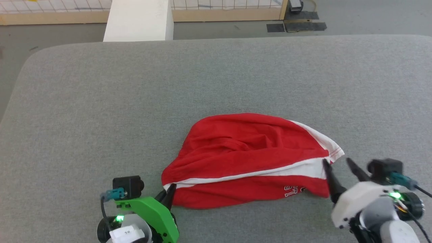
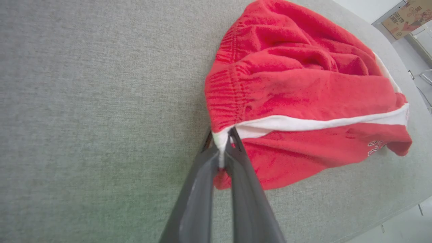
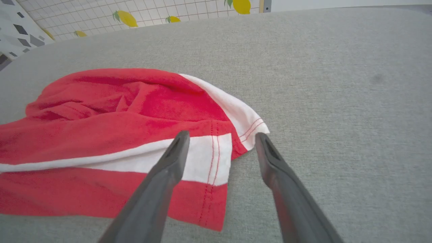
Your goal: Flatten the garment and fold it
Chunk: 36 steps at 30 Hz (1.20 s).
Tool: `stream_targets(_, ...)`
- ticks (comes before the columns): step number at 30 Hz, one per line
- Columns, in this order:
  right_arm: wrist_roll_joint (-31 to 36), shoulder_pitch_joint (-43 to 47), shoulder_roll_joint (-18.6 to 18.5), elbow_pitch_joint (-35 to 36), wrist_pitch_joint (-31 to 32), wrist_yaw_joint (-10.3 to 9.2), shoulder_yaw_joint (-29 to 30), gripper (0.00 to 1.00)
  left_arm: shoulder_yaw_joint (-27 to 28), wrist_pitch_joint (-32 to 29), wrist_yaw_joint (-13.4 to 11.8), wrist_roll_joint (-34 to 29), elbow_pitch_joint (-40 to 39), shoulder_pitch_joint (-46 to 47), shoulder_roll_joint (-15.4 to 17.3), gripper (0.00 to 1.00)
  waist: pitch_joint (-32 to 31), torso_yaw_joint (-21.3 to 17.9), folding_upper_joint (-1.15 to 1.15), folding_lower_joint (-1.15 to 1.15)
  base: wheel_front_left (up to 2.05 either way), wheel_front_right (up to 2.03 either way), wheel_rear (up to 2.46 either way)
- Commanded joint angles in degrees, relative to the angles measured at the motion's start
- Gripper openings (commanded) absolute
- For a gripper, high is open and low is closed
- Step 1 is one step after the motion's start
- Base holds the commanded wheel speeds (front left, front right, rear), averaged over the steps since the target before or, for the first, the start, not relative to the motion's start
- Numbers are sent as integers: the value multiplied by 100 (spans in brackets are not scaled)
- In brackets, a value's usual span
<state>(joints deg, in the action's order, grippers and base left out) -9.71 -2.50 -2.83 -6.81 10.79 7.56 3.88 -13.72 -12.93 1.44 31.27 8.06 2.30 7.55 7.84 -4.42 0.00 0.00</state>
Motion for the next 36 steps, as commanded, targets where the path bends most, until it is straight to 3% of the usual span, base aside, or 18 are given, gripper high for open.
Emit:
stream_targets(1, -71, -154, -5, -83, 115, -8, -70, 100, 15, 48, -22, 25, -40, -41, 44, 0, 17, 15, 0, 0, 0, 0, 0)
stream_targets(10, -344, -569, -5, -880, 1126, -8, 57, 100, -97, 72, -12, 4, 22, 39, 9, 0, 82, 126, 0, 0, 0, 0, 0)
stream_targets(17, -772, -684, -5, -1059, 1296, -8, -264, 100, -164, 101, 8, 6, 81, 117, -11, 0, 164, 156, 0, 0, 0, 0, 0)
stream_targets(18, -867, -700, -5, -1074, 1304, -8, -332, 96, -166, 105, 8, 9, 88, 121, -10, 0, 167, 153, 0, 0, 0, 0, 0)
stream_targets(19, -992, -719, -5, -1079, 1299, -8, -420, 56, -168, 110, 8, 12, 96, 125, -7, 0, 169, 149, 0, 0, 0, 0, 0)
stream_targets(20, -1096, -733, -5, -1076, 1280, -8, -481, 43, -171, 114, 8, 14, 103, 127, -5, 0, 168, 146, 0, 0, 0, 0, 0)
stream_targets(22, -1246, -749, -5, -1070, 1232, -8, -590, 25, -176, 119, 7, 21, 117, 126, -1, 0, 163, 136, 0, 0, 0, 0, 0)
stream_targets(23, -1249, -755, -5, -1055, 1170, -8, -618, 5, -178, 122, 6, 26, 123, 124, 1, 0, 159, 132, 0, 0, 0, 0, 0)
stream_targets(24, -1210, -760, -5, -1041, 1101, -8, -613, 0, -181, 123, 6, 30, 127, 123, 2, 0, 155, 130, 0, 0, 0, 0, 0)
stream_targets(29, -924, -708, -5, -806, 785, -8, -502, 0, -198, 126, 9, 47, 135, 112, 22, 0, 124, 124, 0, 0, 0, 0, 0)
stream_targets(36, -373, -415, -5, 181, 653, -8, -215, 0, -176, 172, -14, 50, 31, 76, 90, 0, 31, 64, 0, 0, 0, 0, 0)
